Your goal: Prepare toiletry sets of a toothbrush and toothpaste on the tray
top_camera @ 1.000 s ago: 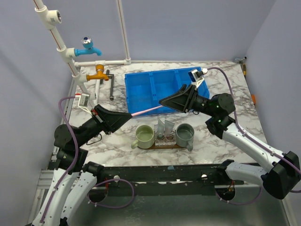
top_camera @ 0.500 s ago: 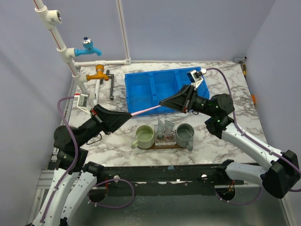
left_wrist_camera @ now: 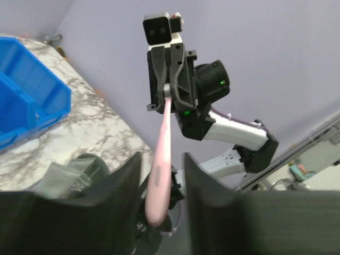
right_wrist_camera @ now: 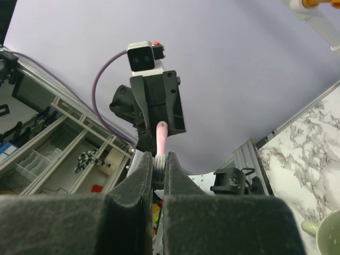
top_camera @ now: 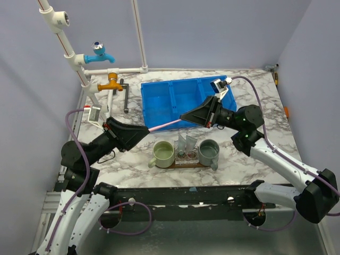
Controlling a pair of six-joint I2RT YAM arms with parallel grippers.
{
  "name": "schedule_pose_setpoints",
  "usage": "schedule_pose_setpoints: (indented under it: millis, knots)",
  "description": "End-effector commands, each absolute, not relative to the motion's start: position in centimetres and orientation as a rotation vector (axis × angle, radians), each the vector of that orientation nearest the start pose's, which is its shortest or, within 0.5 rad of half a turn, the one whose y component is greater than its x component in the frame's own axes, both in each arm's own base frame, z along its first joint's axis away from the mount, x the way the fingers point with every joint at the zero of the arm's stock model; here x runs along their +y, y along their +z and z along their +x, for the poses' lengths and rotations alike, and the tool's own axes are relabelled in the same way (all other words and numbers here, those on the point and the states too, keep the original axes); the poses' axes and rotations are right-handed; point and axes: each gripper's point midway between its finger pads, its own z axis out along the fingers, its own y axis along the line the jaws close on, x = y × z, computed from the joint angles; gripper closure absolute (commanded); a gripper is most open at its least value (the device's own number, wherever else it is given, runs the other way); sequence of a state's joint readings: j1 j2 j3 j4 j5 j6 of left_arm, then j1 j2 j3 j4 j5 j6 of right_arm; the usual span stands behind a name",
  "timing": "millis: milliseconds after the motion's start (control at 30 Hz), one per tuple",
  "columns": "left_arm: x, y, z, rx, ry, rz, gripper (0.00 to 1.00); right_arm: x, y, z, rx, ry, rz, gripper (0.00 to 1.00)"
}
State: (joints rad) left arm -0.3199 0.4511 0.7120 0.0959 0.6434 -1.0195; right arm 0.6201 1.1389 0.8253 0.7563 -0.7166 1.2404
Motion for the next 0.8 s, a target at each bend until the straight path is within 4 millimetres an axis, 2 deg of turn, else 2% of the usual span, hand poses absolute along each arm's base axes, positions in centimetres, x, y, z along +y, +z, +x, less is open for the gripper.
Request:
schedule_pose_setpoints:
  millis: [0,133,367,533,767]
  knots:
    - [-18.6,39.7,13.9,1.456,-1.444,0.204,0.49,30.9,40.5,18.1,1.486,1.898,-0.418,1.00]
    - [-18.9,39.3,13.8,1.486,-1.450,0.228,0.32,30.8,40.3,18.2,1.522,1.826,-0.446,1.00]
    - [-19.2,38.5,13.4,1.539,-1.448,0.269,0.17,30.1,40.2,18.5,1.586,1.648,-0.507,1.00]
    - [-19.1,37.5,13.3,1.584,-1.416,0.288,0.13,29.2,40.5,18.2,1.611,1.536,-0.561,1.00]
    - [-19.1,36.4,13.4,1.640,-1.384,0.307,0.11,27.2,39.6,17.2,1.696,1.358,-0.644,1.00]
